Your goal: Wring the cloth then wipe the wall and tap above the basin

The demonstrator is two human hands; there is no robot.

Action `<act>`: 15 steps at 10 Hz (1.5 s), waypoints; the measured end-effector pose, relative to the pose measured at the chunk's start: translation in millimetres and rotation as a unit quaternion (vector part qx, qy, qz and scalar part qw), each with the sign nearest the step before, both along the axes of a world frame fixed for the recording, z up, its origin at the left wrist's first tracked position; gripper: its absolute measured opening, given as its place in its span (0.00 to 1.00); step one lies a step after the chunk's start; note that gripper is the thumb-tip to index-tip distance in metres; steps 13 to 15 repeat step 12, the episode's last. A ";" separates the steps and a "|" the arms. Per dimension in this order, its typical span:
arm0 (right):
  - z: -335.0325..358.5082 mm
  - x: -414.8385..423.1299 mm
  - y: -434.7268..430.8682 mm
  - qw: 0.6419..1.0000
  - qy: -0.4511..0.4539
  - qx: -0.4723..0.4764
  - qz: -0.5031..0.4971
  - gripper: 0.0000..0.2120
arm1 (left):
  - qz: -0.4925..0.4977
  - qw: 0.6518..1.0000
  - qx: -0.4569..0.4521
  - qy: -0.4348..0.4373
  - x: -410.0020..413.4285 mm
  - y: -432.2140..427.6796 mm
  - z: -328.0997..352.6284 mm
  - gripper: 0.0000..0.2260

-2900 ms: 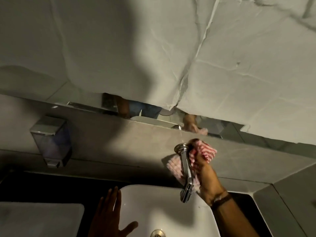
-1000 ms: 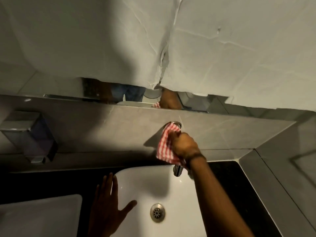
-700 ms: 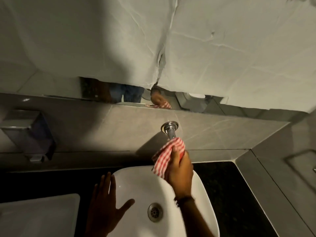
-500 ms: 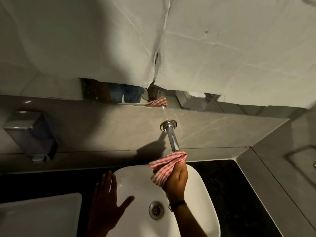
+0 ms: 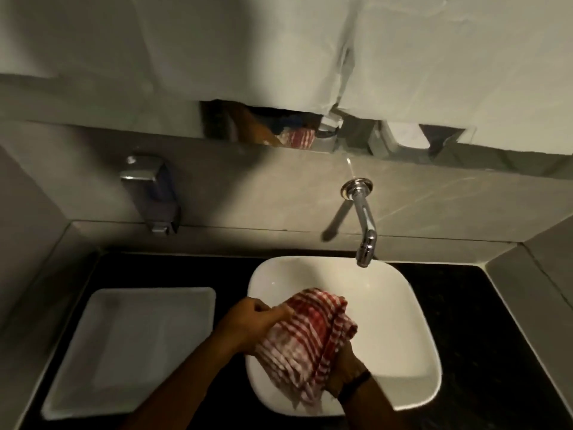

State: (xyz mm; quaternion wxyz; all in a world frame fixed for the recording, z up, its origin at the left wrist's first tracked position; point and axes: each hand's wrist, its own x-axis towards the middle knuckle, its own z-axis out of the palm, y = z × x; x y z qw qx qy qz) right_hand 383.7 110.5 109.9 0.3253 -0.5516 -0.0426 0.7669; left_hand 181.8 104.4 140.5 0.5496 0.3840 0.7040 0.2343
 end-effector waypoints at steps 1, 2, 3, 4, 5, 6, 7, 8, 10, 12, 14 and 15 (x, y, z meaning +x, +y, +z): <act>12.5 -22.1 4.9 0.994 0.092 -0.028 0.060 0.45 | 0.005 0.999 0.017 -0.027 -31.5 -27.9 -6.4 0.12; 24.6 -54.2 2.7 0.974 0.177 -0.050 0.133 0.54 | 0.055 0.993 0.021 -0.101 -67.1 -56.0 -8.3 0.17; 29.2 -91.3 -2.6 0.937 0.284 -0.059 0.192 0.66 | 0.098 0.981 0.058 -0.156 -114.4 -84.6 -12.1 0.21; 14.8 -133.7 -4.6 0.937 0.258 -0.021 0.234 0.53 | 0.095 0.977 0.126 -0.144 -154.3 -105.1 -16.1 0.26; -14.1 -187.9 -1.4 0.919 -0.025 0.115 0.377 0.24 | 0.082 0.979 0.146 -0.116 -196.3 -123.1 -30.7 0.27; -37.0 -238.5 -4.6 0.779 -0.243 0.267 0.514 0.22 | 0.064 0.992 0.106 0.013 -231.8 -133.5 -66.4 0.29; -72.1 -275.8 -11.0 0.692 -0.336 0.299 0.564 0.23 | 0.010 0.989 0.040 0.139 -250.0 -135.8 -100.4 0.30; -98.9 -296.2 -9.7 0.665 -0.384 0.248 0.591 0.41 | 0.024 0.987 -0.011 0.160 -253.4 -133.6 -117.7 0.22; -130.3 -308.5 -6.6 0.563 -0.472 0.286 0.615 0.42 | -0.140 0.904 -0.006 0.403 -251.0 -125.8 -146.4 0.17; -101.6 -302.1 -16.9 0.483 -0.489 0.379 0.619 0.40 | -0.177 0.806 0.011 0.565 -233.8 -124.1 -128.1 0.17; -101.6 -302.1 -16.9 0.483 -0.489 0.379 0.619 0.40 | -0.177 0.806 0.011 0.565 -233.8 -124.1 -128.1 0.17; -101.6 -302.1 -16.9 0.483 -0.489 0.379 0.619 0.40 | -0.177 0.806 0.011 0.565 -233.8 -124.1 -128.1 0.17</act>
